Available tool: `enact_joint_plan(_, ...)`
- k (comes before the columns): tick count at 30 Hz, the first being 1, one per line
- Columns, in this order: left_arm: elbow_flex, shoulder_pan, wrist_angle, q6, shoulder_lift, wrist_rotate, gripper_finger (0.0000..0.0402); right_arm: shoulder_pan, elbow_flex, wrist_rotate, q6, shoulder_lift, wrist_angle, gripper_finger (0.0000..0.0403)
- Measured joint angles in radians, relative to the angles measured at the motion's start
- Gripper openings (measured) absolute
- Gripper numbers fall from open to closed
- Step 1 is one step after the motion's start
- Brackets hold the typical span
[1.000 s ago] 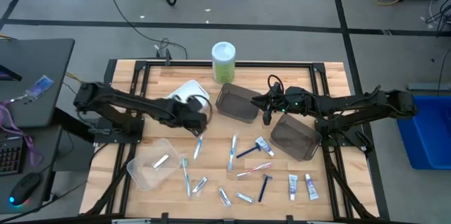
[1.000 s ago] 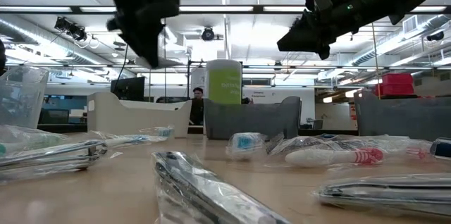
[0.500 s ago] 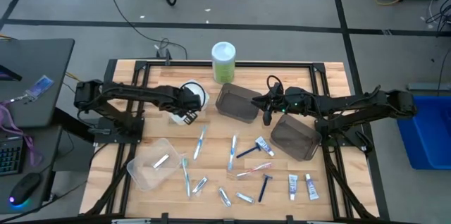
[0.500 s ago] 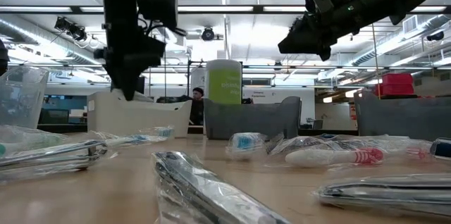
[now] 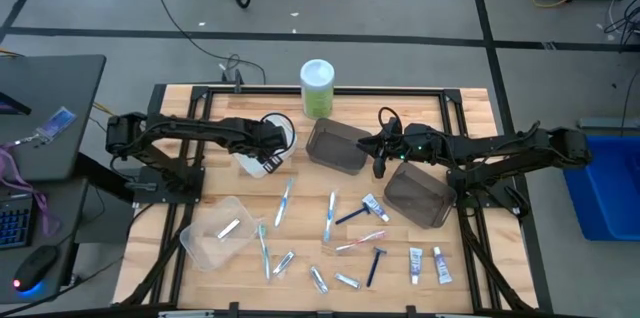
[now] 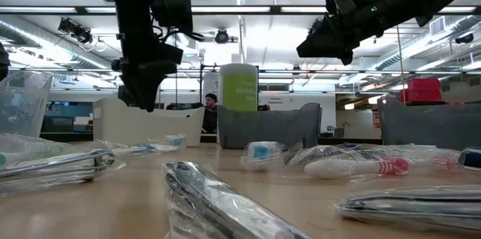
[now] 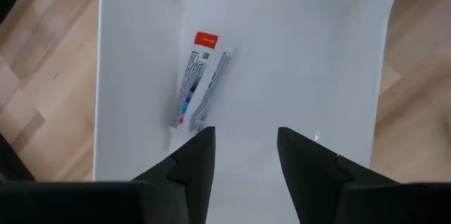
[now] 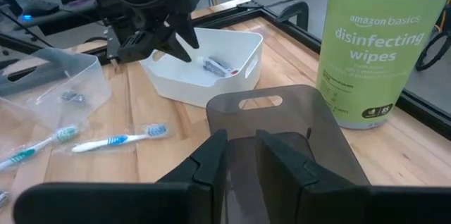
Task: Pick & Place Travel size toiletries
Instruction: Put the blue razor into the left black bin
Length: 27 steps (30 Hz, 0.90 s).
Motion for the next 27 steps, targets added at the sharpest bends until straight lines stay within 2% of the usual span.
enact_joint_plan(5, 0.02, -0.016, 0.031, 0.018, -0.007, 0.022, 0.0161, 0.0, 0.0, -0.007, 0.0, 0.0, 0.0, 0.0085)
enact_joint_plan(10, 0.125, -0.064, 0.004, 0.084, -0.049, 0.032, 0.0152, 0.0, 0.0, -0.076, 0.0, 0.0, -0.013, 0.0096)
enact_joint_plan(17, 0.204, -0.159, -0.029, 0.254, -0.207, 0.12, 0.0141, 0.04, 0.0, -0.179, 0.0, 0.016, -0.011, 0.0119)
enact_joint_plan(19, 0.195, -0.195, -0.018, 0.316, -0.269, 0.15, 0.0139, 0.062, -0.001, -0.219, 0.0, 0.024, -0.015, 0.0122)
enact_joint_plan(22, 0.153, -0.249, -0.009, 0.344, -0.363, 0.129, 0.0139, 0.102, -0.001, -0.277, -0.022, 0.043, 0.003, 0.0124)
enact_joint_plan(27, -0.003, -0.31, 0.142, 0.296, -0.502, -0.027, 0.0139, 0.19, -0.001, -0.311, -0.094, 0.108, 0.141, 0.0122)
